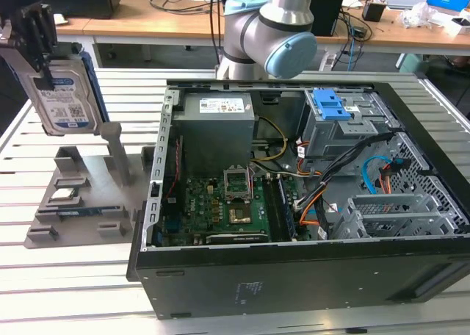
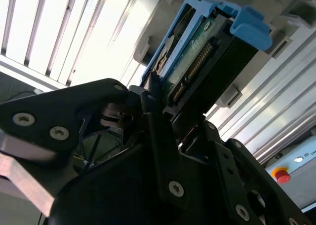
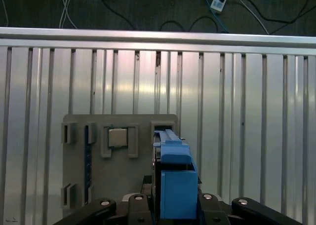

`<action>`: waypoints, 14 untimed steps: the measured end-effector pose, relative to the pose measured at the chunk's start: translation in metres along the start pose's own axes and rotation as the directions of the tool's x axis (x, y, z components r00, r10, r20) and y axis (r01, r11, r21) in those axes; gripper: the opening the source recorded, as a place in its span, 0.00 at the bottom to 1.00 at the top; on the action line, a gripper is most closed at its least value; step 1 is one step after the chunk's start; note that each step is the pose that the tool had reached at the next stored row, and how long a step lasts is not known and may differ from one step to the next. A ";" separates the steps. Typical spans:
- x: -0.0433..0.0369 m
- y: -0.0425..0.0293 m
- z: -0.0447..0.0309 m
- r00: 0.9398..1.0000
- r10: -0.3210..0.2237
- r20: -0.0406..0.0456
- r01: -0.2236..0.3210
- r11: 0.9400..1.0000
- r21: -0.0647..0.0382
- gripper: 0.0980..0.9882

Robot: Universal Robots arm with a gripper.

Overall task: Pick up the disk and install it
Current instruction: 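Pick up the disk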

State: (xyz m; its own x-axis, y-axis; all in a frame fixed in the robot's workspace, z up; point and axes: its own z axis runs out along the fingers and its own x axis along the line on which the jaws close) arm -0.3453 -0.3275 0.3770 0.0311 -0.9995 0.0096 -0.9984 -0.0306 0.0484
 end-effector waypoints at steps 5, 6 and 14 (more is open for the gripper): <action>0.0001 0.0004 -0.0110 1.000 0.000 0.000 0.000 1.000 0.000 0.30; 0.0001 0.0005 -0.0125 1.000 0.000 0.000 0.000 1.000 0.000 0.30; 0.0002 0.0010 -0.0261 1.000 0.000 0.000 0.000 1.000 0.000 0.30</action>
State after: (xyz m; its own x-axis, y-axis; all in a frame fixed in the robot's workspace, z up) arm -0.3450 -0.3275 0.4031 0.0311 -0.9995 0.0096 -0.9984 -0.0306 0.0485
